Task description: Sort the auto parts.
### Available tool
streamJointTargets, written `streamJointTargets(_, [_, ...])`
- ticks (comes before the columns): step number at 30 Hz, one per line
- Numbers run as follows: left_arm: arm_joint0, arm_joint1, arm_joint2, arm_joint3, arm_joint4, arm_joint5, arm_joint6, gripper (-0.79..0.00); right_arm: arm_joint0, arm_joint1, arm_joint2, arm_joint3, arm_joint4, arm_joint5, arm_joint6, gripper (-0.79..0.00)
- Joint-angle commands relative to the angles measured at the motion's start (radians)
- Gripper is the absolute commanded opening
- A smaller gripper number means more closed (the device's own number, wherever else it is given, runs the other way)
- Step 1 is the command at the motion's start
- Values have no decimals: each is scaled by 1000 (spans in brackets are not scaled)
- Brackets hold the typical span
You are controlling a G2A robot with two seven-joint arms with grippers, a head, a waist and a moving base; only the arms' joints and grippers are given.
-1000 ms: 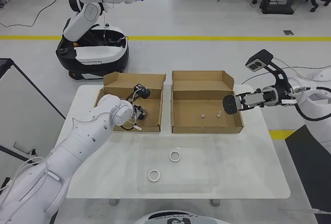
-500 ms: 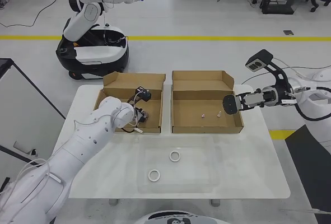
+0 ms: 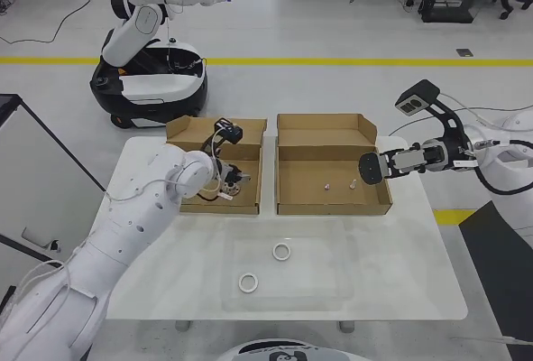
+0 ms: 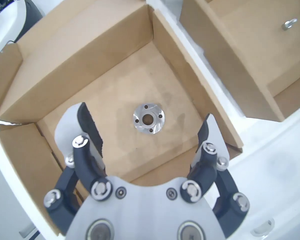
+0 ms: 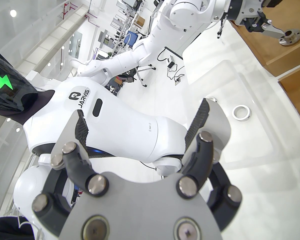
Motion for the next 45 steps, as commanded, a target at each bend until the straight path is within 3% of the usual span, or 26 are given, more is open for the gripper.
streamJointTargets(1, [23,10,-35,-78,-13,0,-23,0,0,0,0,0,0,0,0,0])
streamJointTargets(8, [101,27,-78,-355,-90,3,-166,0,0,0,0,0,0,0,0,0])
streamJointTargets(14, [146,23,-25,-471,-76,58,-241,0,0,0,0,0,0,0,0,0])
streamJointTargets(17, [162,16,-6,-487,-113,105,-245,0,0,0,0,0,0,0,0,0])
streamJointTargets(30, [169,16,-5,-487,-108,104,-232,0,0,0,0,0,0,0,0,0])
streamJointTargets(37, [169,8,33,-550,-133,139,-309,0,0,0,0,0,0,0,0,0])
streamJointTargets(45, [108,-14,83,-597,-206,207,-411,0,0,0,0,0,0,0,0,0])
